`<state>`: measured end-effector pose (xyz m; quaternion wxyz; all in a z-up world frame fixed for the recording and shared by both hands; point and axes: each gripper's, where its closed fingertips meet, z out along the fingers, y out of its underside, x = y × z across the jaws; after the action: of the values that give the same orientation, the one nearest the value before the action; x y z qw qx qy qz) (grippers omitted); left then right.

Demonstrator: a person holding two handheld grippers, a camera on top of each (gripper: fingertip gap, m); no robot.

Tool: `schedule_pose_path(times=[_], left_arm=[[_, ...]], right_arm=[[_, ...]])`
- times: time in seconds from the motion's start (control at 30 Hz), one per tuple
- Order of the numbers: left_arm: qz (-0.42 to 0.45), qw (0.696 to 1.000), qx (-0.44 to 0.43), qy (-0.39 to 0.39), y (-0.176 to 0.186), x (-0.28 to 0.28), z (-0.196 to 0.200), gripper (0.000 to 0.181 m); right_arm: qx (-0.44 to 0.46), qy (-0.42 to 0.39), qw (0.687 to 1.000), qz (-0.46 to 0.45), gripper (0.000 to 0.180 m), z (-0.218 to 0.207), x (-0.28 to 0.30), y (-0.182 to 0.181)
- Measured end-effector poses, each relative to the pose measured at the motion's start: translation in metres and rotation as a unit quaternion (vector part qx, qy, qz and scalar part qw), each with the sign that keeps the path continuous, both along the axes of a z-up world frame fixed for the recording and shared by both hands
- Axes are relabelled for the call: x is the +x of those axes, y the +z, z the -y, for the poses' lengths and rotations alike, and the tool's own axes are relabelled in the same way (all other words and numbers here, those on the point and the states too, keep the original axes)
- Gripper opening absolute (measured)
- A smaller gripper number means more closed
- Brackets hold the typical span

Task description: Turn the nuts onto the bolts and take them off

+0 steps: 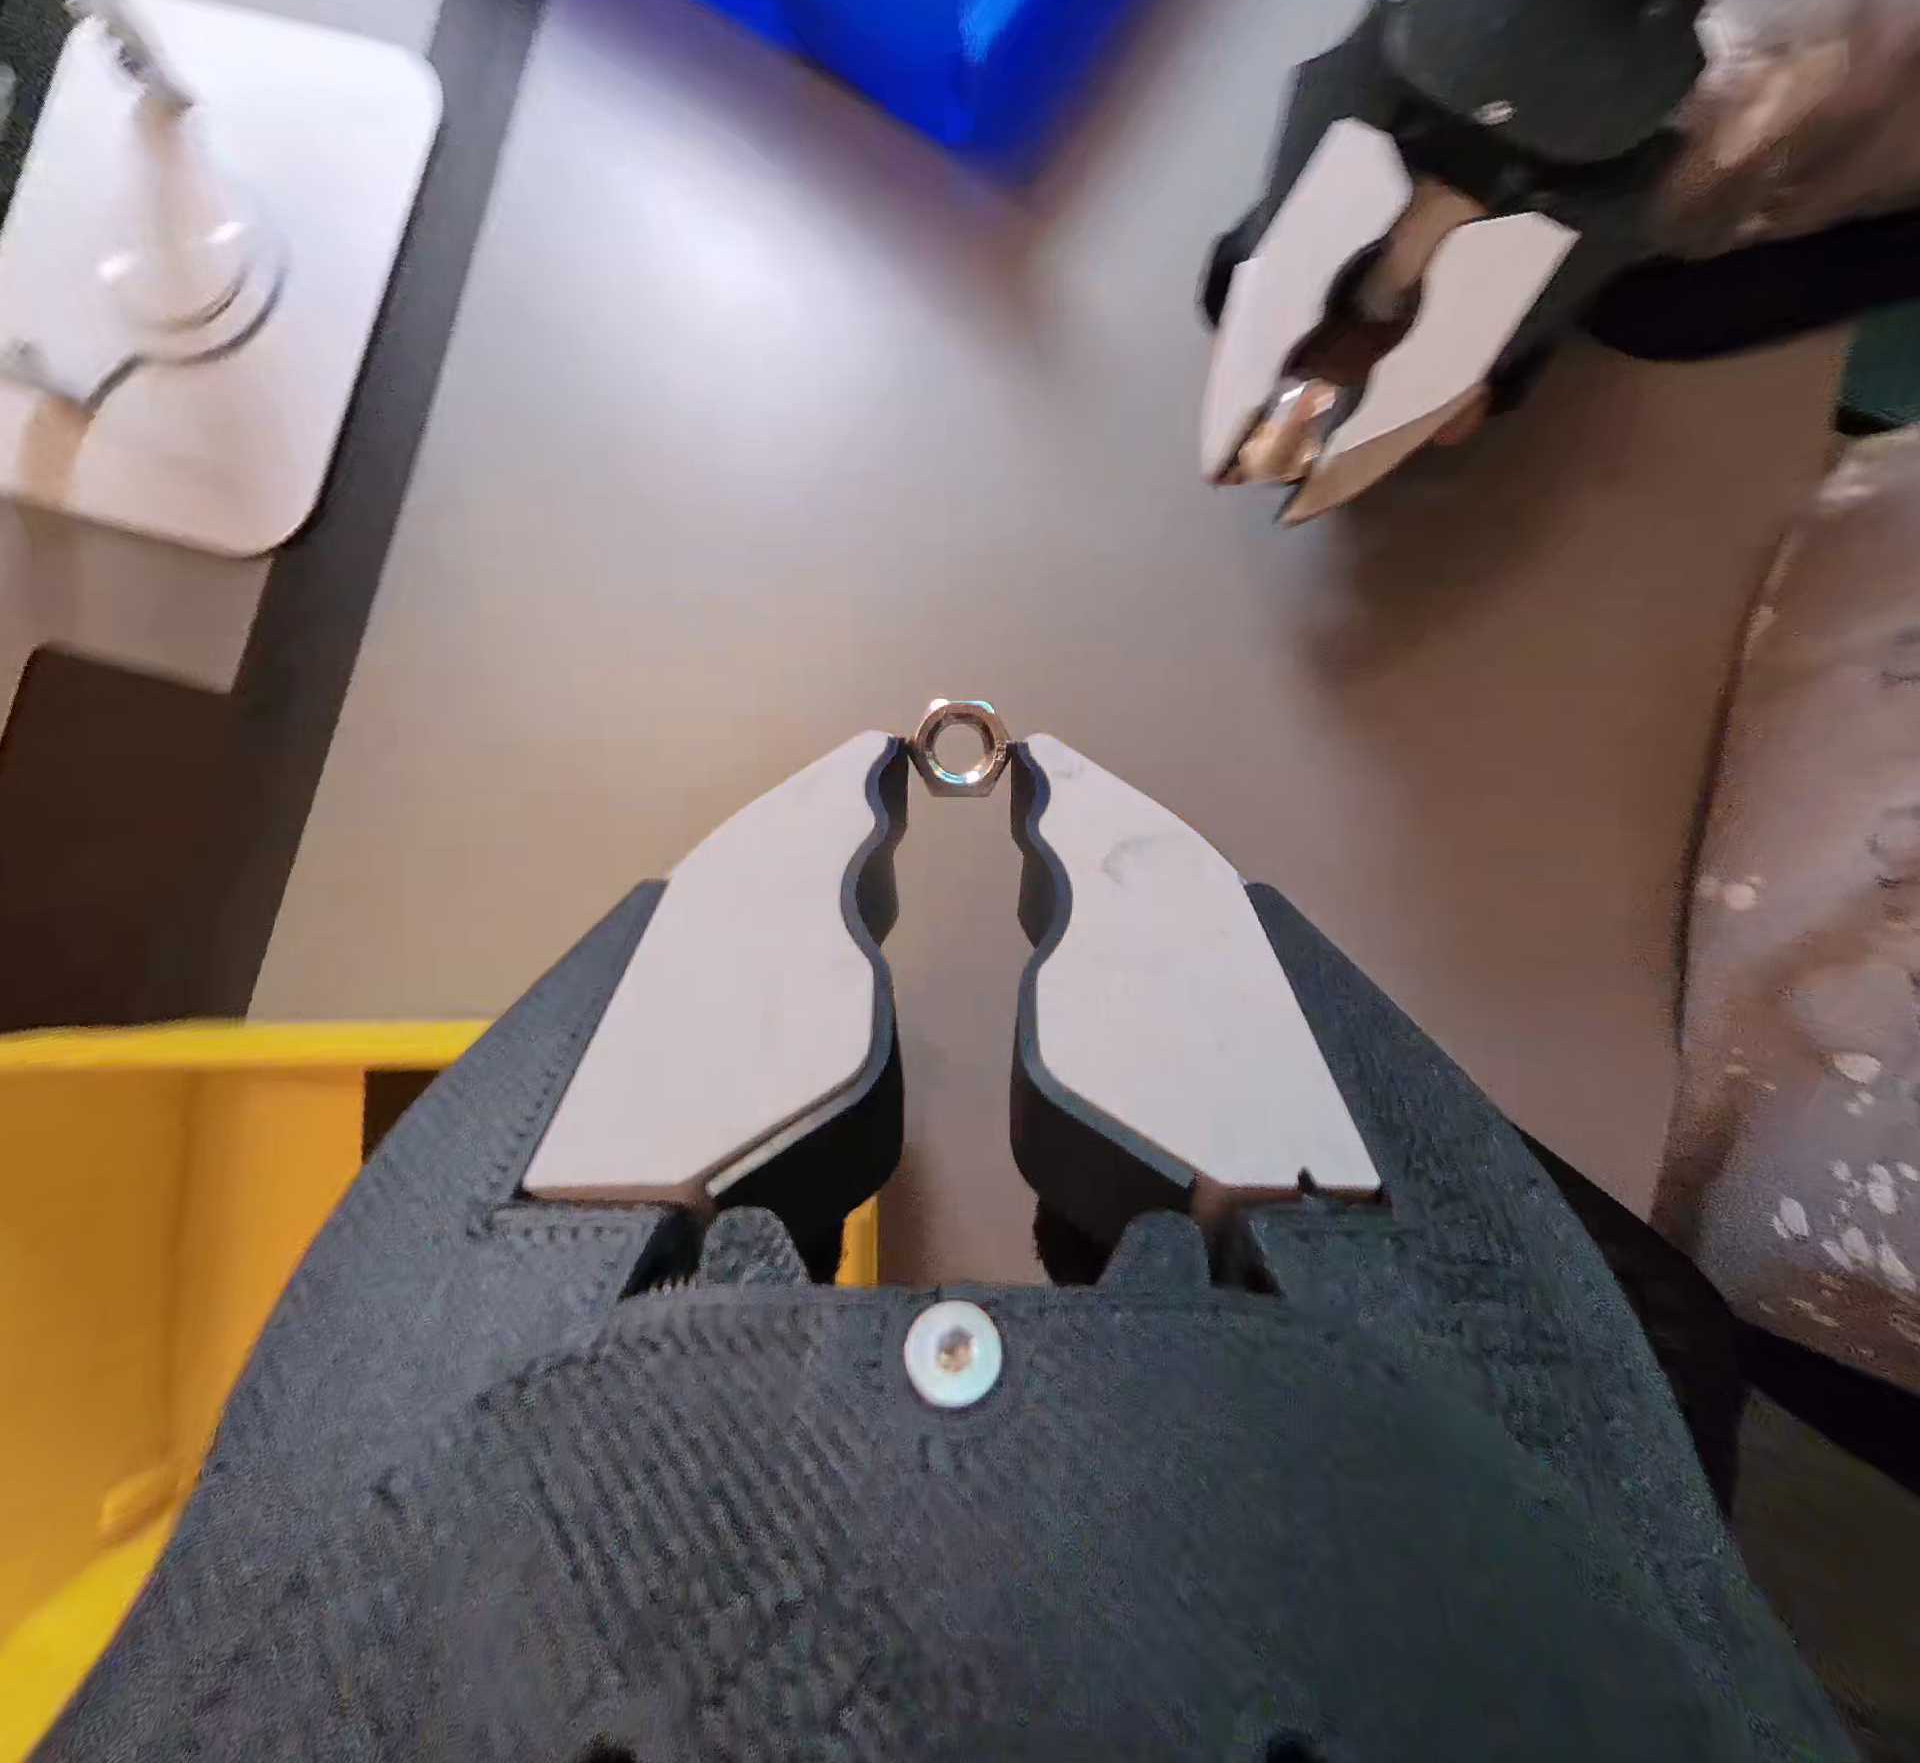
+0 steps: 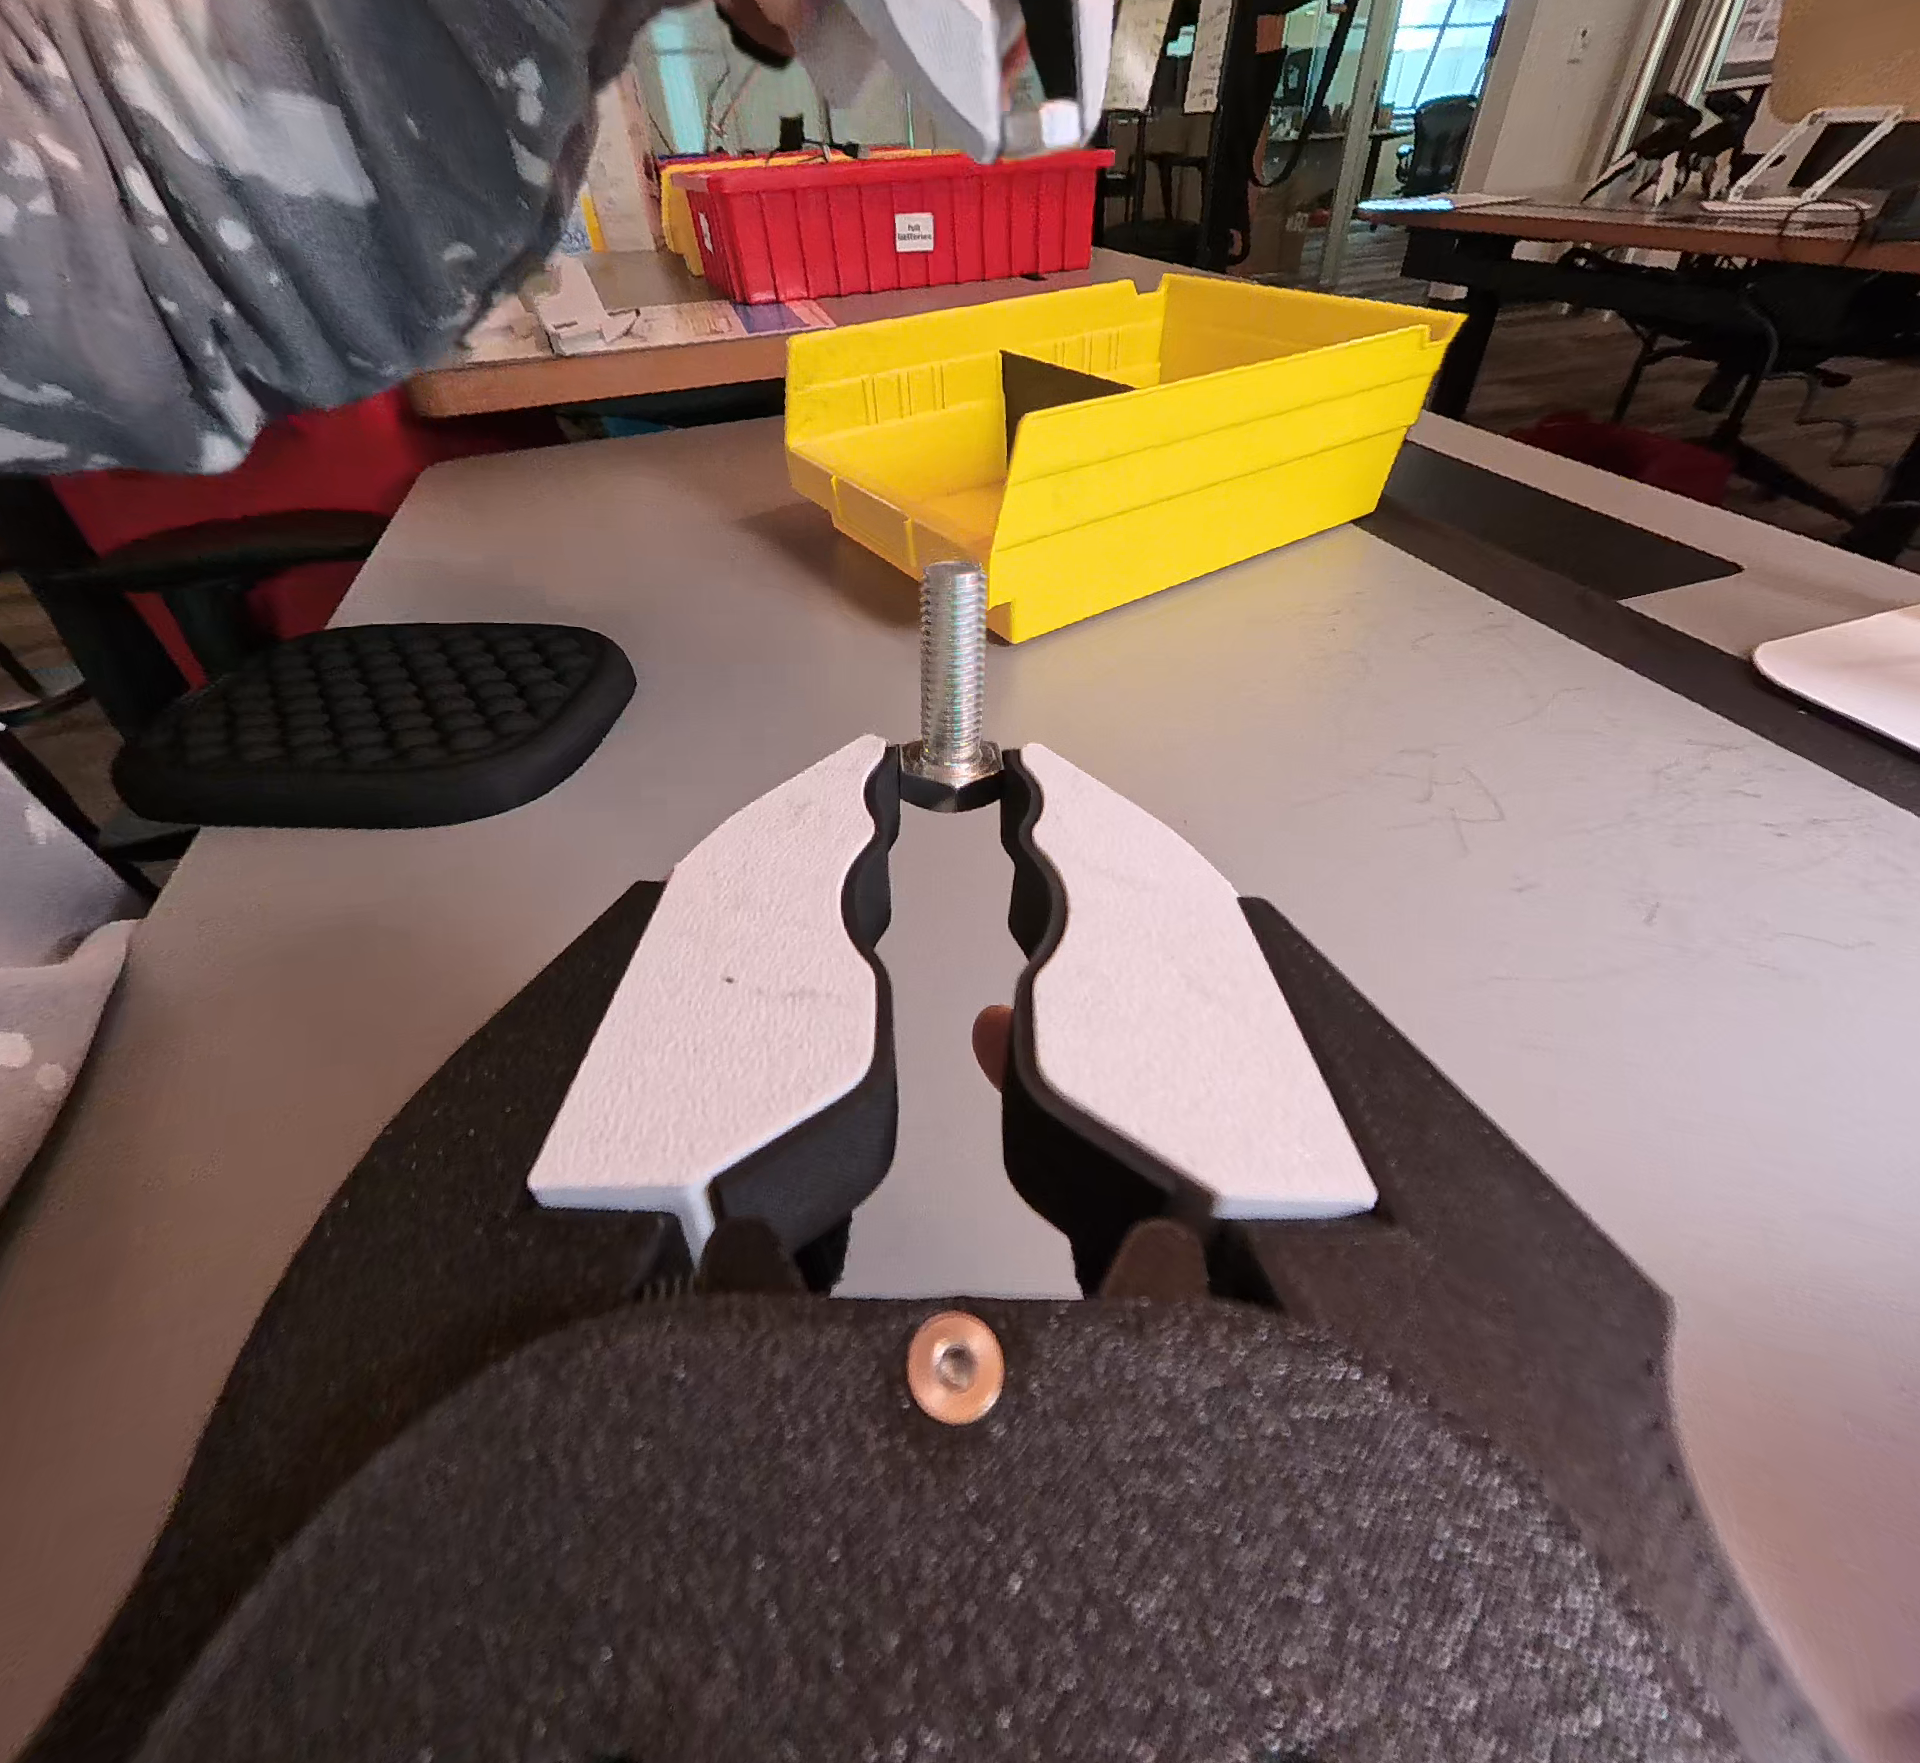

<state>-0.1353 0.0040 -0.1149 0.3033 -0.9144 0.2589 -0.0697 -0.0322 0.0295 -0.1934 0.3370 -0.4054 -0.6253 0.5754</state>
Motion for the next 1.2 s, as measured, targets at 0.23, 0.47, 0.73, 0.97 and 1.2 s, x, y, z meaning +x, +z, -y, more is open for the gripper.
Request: schedule_pose_path(times=[0.23,0.47,0.73,0.97,1.2], left_arm=[[-0.002,0.991,-0.040,-0.129,-0.010,0.087,-0.018,0.020],[0.015,0.986,-0.059,-0.157,-0.029,0.115,-0.027,0.020],[0.027,0.986,-0.056,-0.154,-0.035,0.118,-0.029,0.020],[0.017,0.985,-0.060,-0.159,-0.038,0.118,-0.025,0.021],[0.016,0.986,-0.045,-0.159,-0.037,0.118,-0.025,0.024]], right_arm=[[0.006,-0.014,1.000,0.001,0.018,0.006,-0.002,0.000],[0.003,-0.024,1.000,-0.010,0.018,0.003,-0.001,0.006],[-0.004,-0.024,0.999,-0.027,0.018,0.003,0.000,0.010],[0.007,-0.025,0.999,-0.023,0.018,0.006,-0.001,0.006],[0.005,-0.022,0.999,-0.025,0.018,0.007,-0.001,0.007]])
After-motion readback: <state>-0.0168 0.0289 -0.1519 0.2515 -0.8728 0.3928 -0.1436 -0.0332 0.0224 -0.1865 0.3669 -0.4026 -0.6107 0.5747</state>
